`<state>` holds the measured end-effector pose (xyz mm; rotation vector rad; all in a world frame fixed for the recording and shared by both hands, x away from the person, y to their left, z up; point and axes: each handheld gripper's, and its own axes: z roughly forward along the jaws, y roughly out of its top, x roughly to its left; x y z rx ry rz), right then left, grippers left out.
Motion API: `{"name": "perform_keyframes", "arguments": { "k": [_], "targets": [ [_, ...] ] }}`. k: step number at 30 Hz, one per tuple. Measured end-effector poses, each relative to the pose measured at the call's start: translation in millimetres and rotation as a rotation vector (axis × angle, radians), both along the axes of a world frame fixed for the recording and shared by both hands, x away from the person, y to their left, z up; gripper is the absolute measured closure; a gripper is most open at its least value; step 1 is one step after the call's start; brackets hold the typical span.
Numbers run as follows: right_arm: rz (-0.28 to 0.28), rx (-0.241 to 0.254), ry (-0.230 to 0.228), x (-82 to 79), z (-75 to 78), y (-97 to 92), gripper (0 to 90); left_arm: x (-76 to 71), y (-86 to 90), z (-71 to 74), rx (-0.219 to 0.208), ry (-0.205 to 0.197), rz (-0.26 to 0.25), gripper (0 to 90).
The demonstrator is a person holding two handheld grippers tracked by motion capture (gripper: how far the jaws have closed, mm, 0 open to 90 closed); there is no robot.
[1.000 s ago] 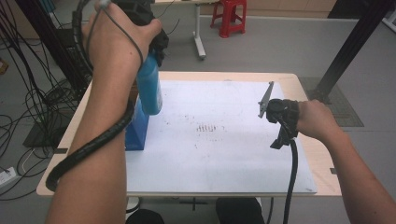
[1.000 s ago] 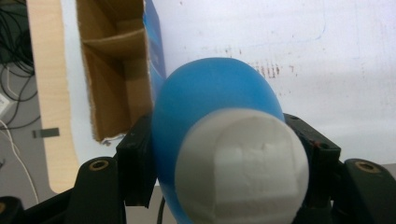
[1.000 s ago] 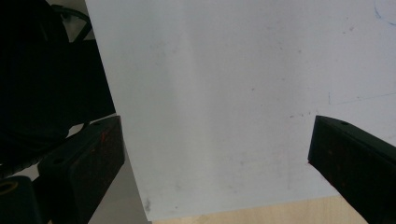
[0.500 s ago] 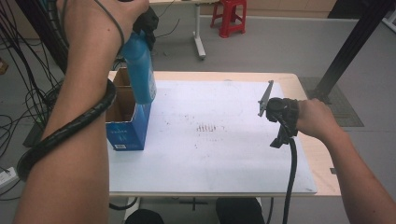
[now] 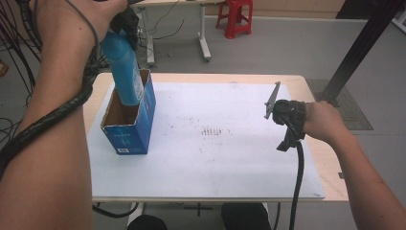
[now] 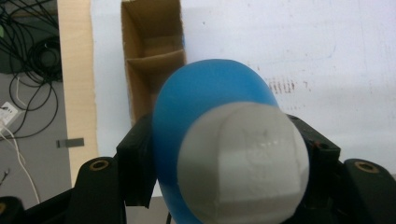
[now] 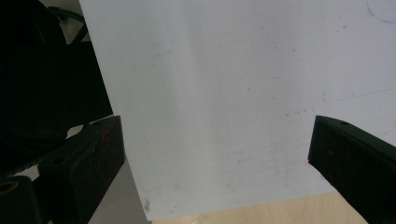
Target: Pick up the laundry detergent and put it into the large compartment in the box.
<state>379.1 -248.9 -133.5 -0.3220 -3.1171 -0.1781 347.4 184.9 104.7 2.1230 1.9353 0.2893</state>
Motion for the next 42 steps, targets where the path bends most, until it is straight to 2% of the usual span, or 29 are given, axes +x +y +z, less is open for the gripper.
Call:
{"name": "perform_keyframes", "arguments": {
  "k": [5,13,22,31,36,42],
  "targets": [
    [-0.004,0.000,0.004,1.4,-2.0,-0.2,3.7,6.2,12.0,-6.4,0.003,-0.004,0.000,36.5],
    [-0.013,-0.009,0.009,2.3,-4.5,-0.7,3.7,15.1,22.7,-20.3,0.032,-0.010,0.010,36.5],
    [-0.014,-0.013,0.011,3.1,-4.6,-0.4,3.7,23.5,39.6,-39.3,0.021,-0.012,0.018,36.5],
    [-0.018,-0.019,0.018,4.3,-6.0,0.5,3.7,31.8,45.9,-54.3,0.012,0.004,0.017,36.6],
    [-0.018,-0.020,0.018,3.9,-6.6,0.9,3.7,36.1,44.3,-62.7,0.028,0.016,0.001,36.6],
    [-0.013,-0.023,0.021,4.2,-7.2,3.8,3.7,40.6,47.0,-75.3,0.035,0.024,0.006,36.7]
  ]
}}
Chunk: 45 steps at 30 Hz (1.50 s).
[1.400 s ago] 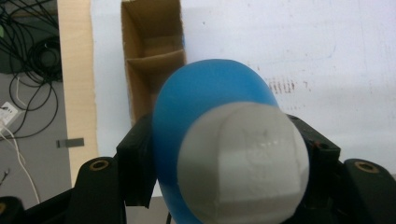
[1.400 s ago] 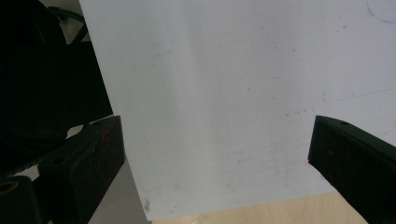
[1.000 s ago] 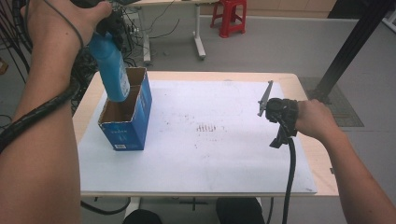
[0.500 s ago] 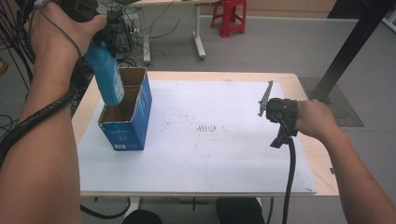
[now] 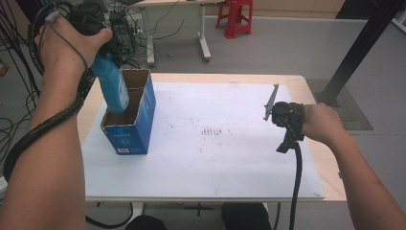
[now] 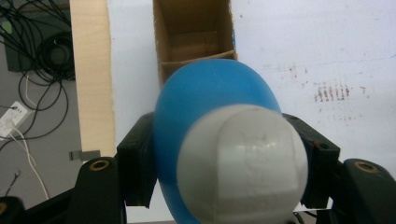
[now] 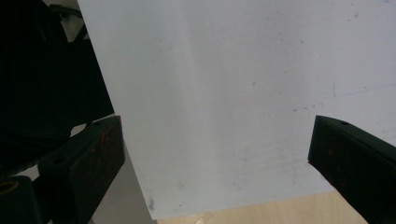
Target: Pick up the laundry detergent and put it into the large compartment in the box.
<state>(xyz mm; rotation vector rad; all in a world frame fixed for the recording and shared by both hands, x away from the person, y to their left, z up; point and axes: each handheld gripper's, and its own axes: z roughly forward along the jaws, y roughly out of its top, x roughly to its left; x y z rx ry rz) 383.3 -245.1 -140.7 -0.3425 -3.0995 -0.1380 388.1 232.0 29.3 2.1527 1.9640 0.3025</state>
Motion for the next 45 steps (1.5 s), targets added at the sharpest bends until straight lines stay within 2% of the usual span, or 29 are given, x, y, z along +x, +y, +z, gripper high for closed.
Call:
{"name": "perform_keyframes", "arguments": {
  "k": [7,25,29,35,45],
  "targets": [
    [-0.005,0.003,0.001,0.3,-1.6,-1.2,3.7,3.6,6.0,-16.4,-0.015,0.001,-0.007,36.7],
    [-0.005,-0.002,-0.001,-1.0,-0.5,-0.2,3.6,10.1,15.8,-48.2,-0.039,0.010,-0.024,36.7],
    [-0.003,-0.010,0.002,-0.2,-0.3,1.6,3.6,12.4,12.9,-54.6,-0.025,0.017,-0.033,36.7],
    [-0.006,-0.007,0.001,-0.8,-0.6,1.7,3.6,15.7,14.5,-67.7,-0.034,0.026,-0.037,36.7],
    [-0.007,-0.006,0.005,0.7,-3.5,0.4,3.7,21.3,12.7,-87.3,-0.024,0.040,-0.041,36.8]
  ]
}}
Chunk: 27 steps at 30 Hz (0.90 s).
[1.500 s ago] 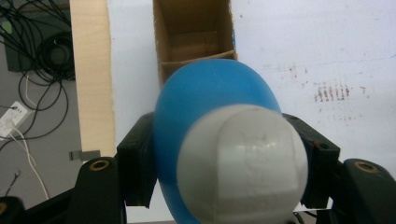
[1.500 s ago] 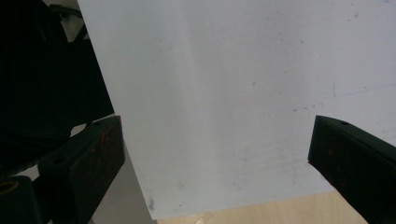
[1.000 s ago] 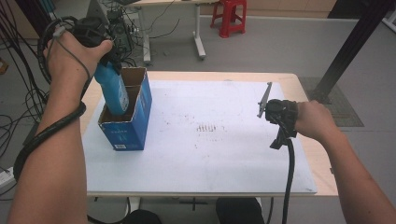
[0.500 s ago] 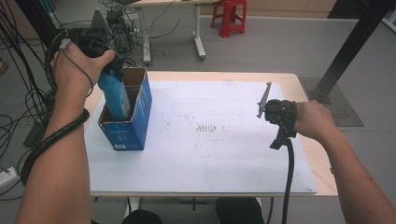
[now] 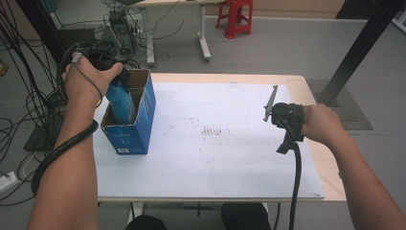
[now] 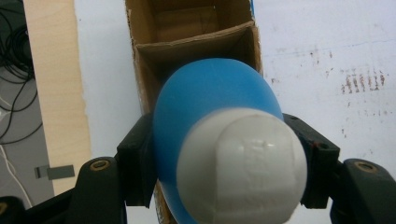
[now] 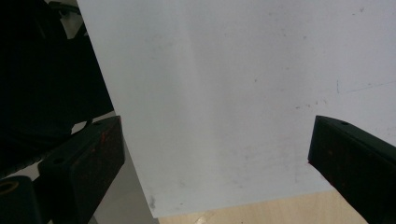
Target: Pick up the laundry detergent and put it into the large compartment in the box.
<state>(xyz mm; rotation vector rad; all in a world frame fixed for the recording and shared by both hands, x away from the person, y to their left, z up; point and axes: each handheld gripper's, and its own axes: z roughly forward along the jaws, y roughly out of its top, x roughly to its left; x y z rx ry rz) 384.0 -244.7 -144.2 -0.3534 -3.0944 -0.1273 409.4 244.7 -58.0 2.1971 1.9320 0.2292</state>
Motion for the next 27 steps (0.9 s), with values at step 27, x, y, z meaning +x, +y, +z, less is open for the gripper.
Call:
{"name": "perform_keyframes", "arguments": {
  "k": [27],
  "targets": [
    [-0.002,-0.006,0.008,3.0,-2.1,2.7,3.6,12.2,-2.3,-41.6,0.017,0.051,-0.018,36.8]
  ]
}}
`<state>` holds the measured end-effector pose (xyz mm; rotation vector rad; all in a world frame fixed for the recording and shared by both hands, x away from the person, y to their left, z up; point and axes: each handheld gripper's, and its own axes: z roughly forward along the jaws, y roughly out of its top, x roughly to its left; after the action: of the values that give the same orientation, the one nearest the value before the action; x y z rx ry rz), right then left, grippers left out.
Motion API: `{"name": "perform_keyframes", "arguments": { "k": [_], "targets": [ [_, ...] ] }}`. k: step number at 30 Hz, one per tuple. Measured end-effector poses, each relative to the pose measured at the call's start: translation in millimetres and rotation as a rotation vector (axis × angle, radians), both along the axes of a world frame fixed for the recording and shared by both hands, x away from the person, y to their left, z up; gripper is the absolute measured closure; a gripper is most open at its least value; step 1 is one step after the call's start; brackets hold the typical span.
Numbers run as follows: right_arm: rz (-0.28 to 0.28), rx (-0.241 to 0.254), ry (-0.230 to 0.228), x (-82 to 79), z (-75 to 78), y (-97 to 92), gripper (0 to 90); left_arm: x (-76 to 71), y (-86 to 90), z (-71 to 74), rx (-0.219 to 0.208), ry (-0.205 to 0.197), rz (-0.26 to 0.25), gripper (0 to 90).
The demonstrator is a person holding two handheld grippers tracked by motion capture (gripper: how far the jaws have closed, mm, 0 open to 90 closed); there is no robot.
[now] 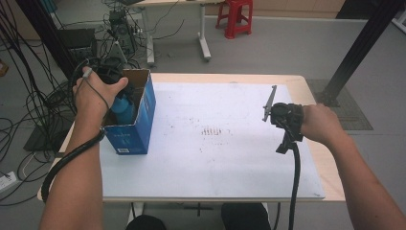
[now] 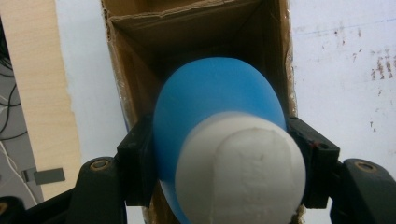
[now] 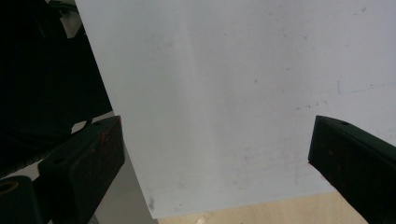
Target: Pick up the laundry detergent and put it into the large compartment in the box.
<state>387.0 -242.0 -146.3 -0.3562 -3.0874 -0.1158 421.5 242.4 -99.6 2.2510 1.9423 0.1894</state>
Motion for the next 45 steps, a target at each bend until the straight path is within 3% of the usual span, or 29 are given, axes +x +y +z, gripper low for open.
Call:
{"name": "perform_keyframes", "arguments": {
  "k": [13,45],
  "targets": [
    [0.004,-0.008,-0.004,-0.8,1.0,2.6,3.6,5.1,-1.3,-15.0,0.013,0.031,-0.011,36.8],
    [-0.001,-0.012,0.003,1.3,-0.8,4.4,3.7,16.6,-4.8,-30.3,0.031,0.074,-0.022,36.9]
  ]
}}
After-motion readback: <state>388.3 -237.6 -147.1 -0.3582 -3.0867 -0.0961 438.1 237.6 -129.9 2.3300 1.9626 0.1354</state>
